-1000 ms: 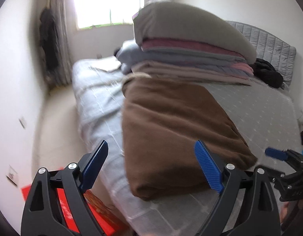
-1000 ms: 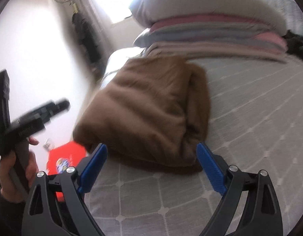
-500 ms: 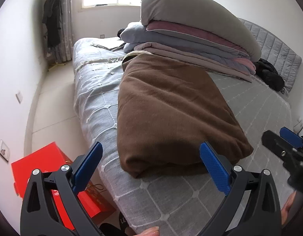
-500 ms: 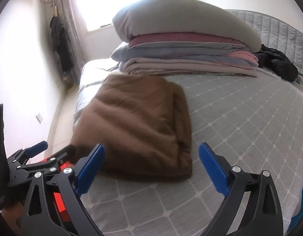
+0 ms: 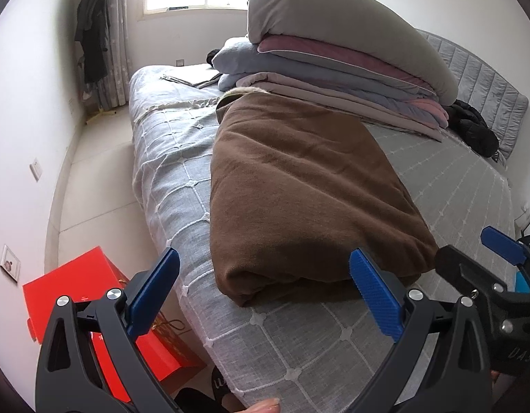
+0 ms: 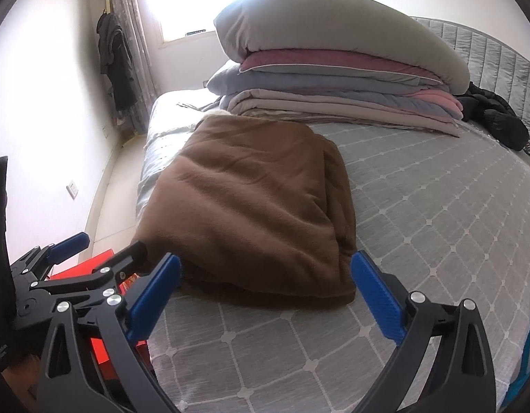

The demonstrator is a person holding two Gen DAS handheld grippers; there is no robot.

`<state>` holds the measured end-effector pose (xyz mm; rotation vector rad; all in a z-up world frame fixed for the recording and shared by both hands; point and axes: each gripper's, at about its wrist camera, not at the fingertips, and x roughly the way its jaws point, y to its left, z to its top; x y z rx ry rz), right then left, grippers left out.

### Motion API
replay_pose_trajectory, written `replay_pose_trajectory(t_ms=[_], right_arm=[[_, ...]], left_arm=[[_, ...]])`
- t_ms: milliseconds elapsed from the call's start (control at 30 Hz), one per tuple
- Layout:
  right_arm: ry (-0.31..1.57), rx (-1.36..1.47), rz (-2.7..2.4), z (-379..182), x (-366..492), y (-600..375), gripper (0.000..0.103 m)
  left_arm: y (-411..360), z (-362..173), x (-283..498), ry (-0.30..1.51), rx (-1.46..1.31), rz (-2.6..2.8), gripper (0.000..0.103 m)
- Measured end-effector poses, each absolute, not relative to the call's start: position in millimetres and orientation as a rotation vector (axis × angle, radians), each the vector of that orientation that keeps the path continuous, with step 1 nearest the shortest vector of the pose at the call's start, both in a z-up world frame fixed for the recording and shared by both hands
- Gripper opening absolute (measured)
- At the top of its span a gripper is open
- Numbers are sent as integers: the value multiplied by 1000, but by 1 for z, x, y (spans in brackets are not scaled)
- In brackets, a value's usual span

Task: Fold large clothes

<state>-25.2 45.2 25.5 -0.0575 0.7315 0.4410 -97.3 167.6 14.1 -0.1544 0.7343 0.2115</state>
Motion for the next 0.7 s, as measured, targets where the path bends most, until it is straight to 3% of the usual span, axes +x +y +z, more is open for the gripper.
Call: replay_pose_trajectory(t_ms=[700], right_arm=[[727, -52, 423, 24, -23, 46, 96]], left_arm=[[168, 13, -96, 746, -157, 226, 95]])
